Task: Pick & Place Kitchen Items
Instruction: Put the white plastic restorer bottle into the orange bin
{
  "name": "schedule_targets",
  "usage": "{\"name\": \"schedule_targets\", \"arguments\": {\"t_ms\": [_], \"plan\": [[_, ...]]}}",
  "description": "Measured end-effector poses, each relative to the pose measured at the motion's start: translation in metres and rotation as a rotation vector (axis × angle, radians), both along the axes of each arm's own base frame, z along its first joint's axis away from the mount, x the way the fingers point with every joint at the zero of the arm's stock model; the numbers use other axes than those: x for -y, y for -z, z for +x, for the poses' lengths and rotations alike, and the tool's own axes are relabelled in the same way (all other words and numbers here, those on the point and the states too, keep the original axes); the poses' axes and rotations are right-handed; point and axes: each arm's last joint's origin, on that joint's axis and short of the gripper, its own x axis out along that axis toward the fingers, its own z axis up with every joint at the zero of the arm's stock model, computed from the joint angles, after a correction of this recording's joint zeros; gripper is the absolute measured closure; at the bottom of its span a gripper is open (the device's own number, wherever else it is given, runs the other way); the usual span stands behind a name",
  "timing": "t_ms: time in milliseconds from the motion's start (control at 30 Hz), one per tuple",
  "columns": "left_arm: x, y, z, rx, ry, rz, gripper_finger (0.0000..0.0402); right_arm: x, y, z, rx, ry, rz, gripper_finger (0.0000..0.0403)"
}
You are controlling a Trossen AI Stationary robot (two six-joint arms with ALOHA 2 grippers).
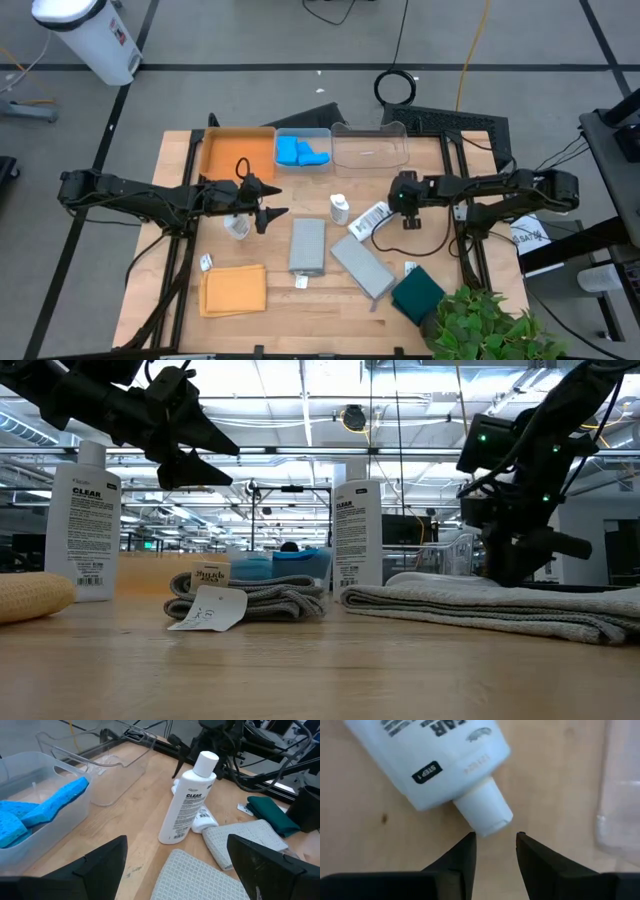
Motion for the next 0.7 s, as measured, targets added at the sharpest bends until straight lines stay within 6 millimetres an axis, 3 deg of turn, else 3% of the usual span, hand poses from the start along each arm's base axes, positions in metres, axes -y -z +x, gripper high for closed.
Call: {"name": "schedule_targets", "arguments": {"t_ms": [267,467,700], "plan": [[0.0,0.0,0.0,0.0,0.0,0.001,0.0055,0.001,-0.003,0.006,0.082,0.055,-0.002,0.0269],[0.0,0.0,0.0,0.0,0.0,0.001,0.0055,0.002,-0.005,0.009,0.117,0.034,-0.014,0.0216],[0.0,0.0,0.0,0.0,0.001,0.002,0.0055,0.0,-0.007,0.015,0.177,-0.115,0.025,0.0167]]}}
